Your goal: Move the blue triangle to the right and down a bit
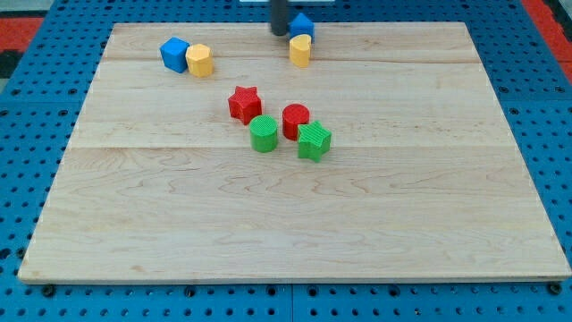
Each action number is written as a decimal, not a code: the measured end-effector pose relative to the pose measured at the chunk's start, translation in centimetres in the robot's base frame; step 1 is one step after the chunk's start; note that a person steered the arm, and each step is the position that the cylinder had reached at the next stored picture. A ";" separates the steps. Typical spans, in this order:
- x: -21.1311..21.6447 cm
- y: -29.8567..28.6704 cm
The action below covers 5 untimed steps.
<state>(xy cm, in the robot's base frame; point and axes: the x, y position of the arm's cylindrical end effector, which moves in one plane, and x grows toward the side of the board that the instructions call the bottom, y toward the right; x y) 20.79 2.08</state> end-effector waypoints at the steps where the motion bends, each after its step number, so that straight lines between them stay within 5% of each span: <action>1: 1.3 6.3; 3: -1.4 3.3; 5: -1.6 12.5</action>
<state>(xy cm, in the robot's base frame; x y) 19.21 14.55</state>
